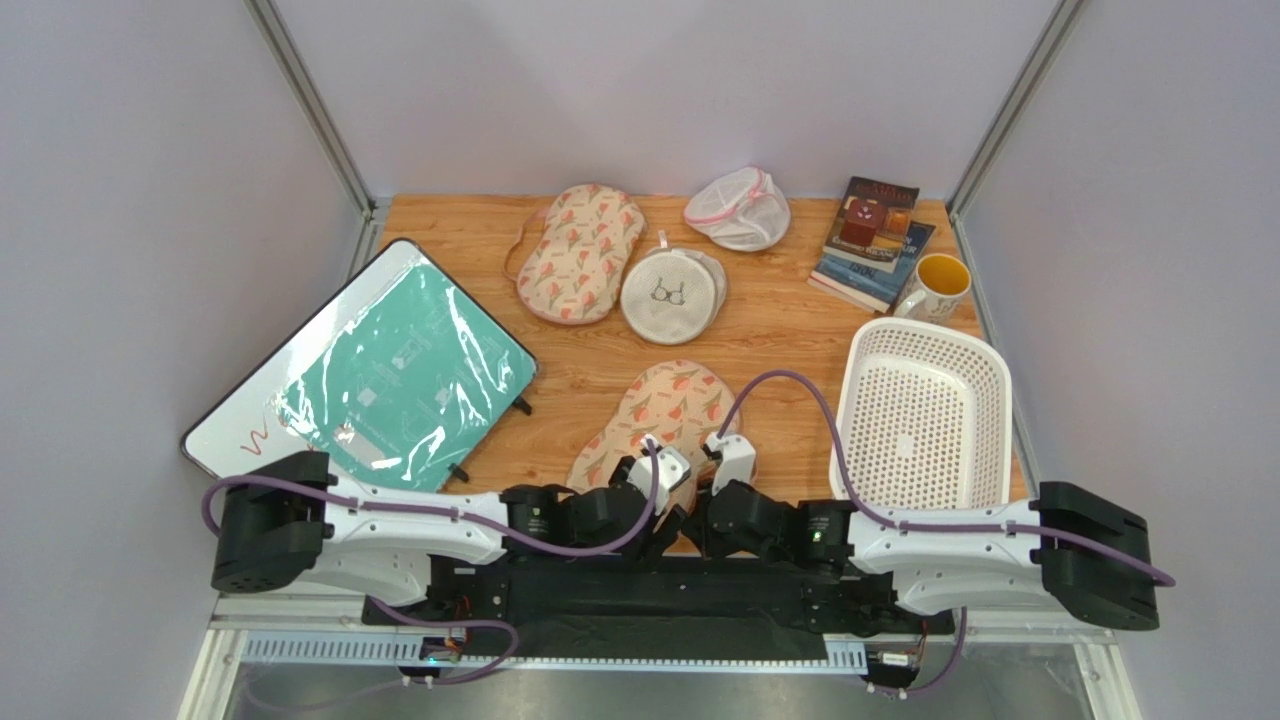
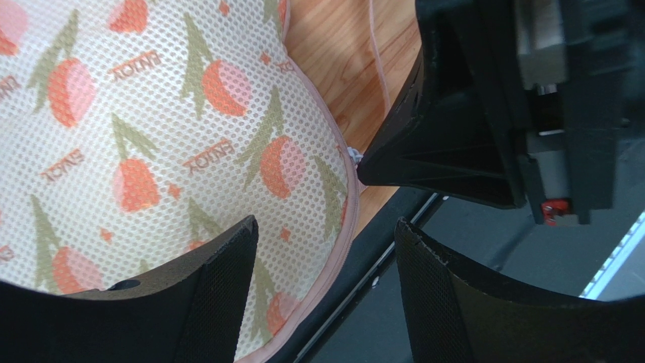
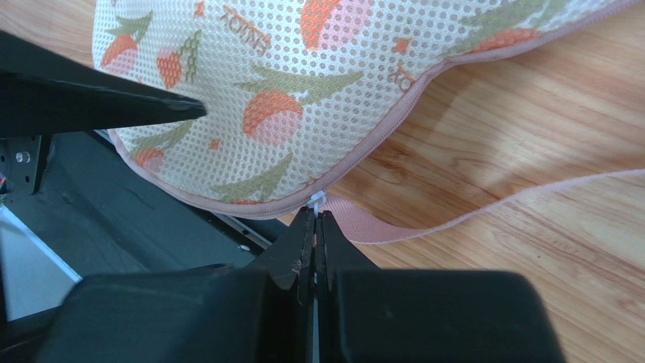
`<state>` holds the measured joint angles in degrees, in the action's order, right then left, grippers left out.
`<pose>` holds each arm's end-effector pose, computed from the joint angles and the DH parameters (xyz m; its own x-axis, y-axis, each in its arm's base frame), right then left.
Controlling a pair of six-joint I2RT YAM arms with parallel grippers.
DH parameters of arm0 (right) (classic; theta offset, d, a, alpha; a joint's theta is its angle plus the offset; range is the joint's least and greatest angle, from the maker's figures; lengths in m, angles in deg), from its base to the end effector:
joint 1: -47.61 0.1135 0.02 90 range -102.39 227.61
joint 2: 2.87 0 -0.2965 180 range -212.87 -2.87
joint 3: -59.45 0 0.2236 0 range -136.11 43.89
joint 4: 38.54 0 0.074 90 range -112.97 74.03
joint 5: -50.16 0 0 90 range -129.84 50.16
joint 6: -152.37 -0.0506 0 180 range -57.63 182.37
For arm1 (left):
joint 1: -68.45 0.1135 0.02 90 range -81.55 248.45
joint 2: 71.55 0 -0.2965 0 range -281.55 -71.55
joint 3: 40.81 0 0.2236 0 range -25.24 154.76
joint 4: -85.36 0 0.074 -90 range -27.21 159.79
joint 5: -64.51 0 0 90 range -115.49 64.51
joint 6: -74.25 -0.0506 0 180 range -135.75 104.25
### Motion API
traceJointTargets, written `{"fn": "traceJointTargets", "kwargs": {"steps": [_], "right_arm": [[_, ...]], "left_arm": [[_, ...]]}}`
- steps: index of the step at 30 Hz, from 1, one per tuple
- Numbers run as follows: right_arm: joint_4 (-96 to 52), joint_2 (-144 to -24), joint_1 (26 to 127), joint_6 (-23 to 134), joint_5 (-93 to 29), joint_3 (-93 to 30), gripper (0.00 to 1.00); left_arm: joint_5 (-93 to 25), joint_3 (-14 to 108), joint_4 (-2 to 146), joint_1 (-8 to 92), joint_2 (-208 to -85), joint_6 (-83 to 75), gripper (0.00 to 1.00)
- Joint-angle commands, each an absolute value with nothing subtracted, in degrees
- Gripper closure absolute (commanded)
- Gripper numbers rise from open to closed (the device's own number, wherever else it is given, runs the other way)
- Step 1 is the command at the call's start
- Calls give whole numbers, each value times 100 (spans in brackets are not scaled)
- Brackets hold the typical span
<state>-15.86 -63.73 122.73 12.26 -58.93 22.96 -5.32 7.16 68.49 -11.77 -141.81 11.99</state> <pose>0.0577 0.1526 0.1910 -0.7774 -0.1022 -0.6206 -0.4048 0.8365 0.3693 0.0547 -0.2148 0.2310 -0.5044 0.3539 -0.7876 0.7286 0.6640 -0.1682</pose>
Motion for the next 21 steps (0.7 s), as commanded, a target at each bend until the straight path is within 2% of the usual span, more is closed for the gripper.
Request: {"fn": "traceJointTargets", "kwargs": {"steps": [1,8,11,14,15,17,18,20,21], "right_arm": [[-1946,-6422,12416,1175,-5900,2016,100],[-2007,-6518,12557,1122,-5935,1945,100],[-2034,-6553,12610,1113,-5970,1928,100],[-2043,-6580,12628,1131,-5970,1893,100],[-2025,-6580,12628,1148,-5979,1875,100],[-1981,-6589,12636,1166,-5997,1849,100],[-1955,-6580,12636,1157,-6005,1849,100],[-1937,-6554,12636,1148,-6014,1866,100],[-1920,-6545,12636,1148,-6040,1875,100]], "left_arm": [[-580,745,7198,-1223,-14344,1202,28],[-571,561,7418,-1232,-14607,1333,29],[-536,552,7392,-1232,-14765,1421,35],[-457,500,7348,-1276,-14819,1536,47],[-439,482,7383,-1302,-14819,1588,56],[-395,412,7418,-1320,-14828,1632,68],[-387,394,7427,-1320,-14828,1641,79],[-360,385,7401,-1320,-14837,1659,90],[-360,385,7366,-1320,-14837,1659,100]]}}
